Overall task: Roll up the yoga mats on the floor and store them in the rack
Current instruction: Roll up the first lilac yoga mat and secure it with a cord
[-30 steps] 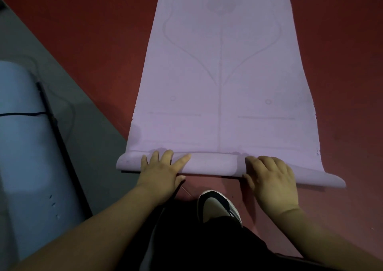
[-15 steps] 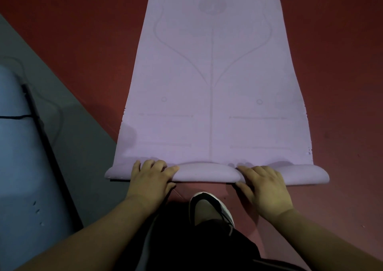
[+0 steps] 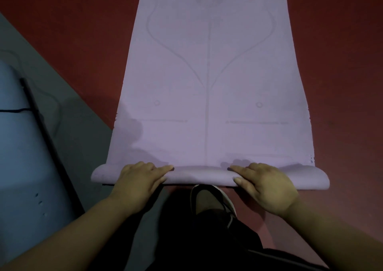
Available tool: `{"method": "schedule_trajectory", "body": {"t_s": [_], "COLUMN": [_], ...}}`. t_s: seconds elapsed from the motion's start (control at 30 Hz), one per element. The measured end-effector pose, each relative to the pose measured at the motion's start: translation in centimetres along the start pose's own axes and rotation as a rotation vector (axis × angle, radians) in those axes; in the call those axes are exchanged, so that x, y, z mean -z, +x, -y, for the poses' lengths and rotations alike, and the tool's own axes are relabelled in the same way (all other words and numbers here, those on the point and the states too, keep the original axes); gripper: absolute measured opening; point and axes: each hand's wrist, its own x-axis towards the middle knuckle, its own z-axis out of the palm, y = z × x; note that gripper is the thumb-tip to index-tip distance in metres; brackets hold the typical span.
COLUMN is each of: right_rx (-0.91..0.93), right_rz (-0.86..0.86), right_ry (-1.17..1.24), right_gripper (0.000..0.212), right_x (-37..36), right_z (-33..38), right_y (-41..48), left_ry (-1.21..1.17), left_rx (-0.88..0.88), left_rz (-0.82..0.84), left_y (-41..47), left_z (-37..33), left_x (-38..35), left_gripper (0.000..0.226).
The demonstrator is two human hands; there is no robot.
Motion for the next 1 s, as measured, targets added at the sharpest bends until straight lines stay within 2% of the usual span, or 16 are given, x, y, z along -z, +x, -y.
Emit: {"method": "schedule_trajectory", "body": {"t_s": [0.1, 0.2, 0.27, 0.33, 0.4, 0.6, 0.67, 0.8, 0.9, 1.0], "right_rx": [-0.063, -0.13, -0.155, -0.172, -0.188, -0.167, -0.198, -0.271, -0.296, -0.294], "right_rz": [0.037, -0.022, 0.003, 0.047, 0.068, 0.003, 0.042, 0.166, 0.114, 0.04], "right_ry": [0.017, -0.131, -0.12, -0.018, 0.033, 0.015, 0.037, 0.155, 0.174, 0.195], "right_gripper": [0.059, 0.057, 0.064, 0.069, 0.064, 0.058, 0.055, 0.045, 0.044, 0.037], "right_x": [0.1, 0.6, 0.7, 0.6, 0.5, -0.3, -0.2, 0.6, 0.5, -0.1], "right_z": [-0.3, -0.6, -0.8, -1.0, -1.0, -0.9, -0.9, -1.3, -1.4, -1.4], "right_y": [-0.3, -0.6, -1.2, -1.7, -1.8, -1.9, -1.5, -0.3, 0.2, 0.2], "left_ry": [-0.056, -0.104, -0.159, -0.211, -0.239, -0.158, -0.123, -0.127, -0.113, -0.112], "left_rx": [0.04, 0.069, 0.072, 0.074, 0.085, 0.12, 0.149, 0.224, 0.263, 0.324], "left_rz": [0.128, 0.275, 0.329, 0.366, 0.403, 0.482, 0.477, 0.49, 0.485, 0.383], "left_y": [0.1, 1.0, 1.2, 1.3, 1.4, 2.6, 2.9, 3.1, 3.5, 3.7], "left_z": [0.0, 0.7, 1.1, 1.3, 1.4, 1.0, 0.5, 0.2, 0.1, -0.6], "left_x": [0.2, 0.5, 0.7, 0.8, 0.8, 1.3, 1.5, 1.2, 0.8, 0.9], "left_gripper": [0.055, 0.081, 0.087, 0.084, 0.081, 0.053, 0.042, 0.041, 0.039, 0.035]}}
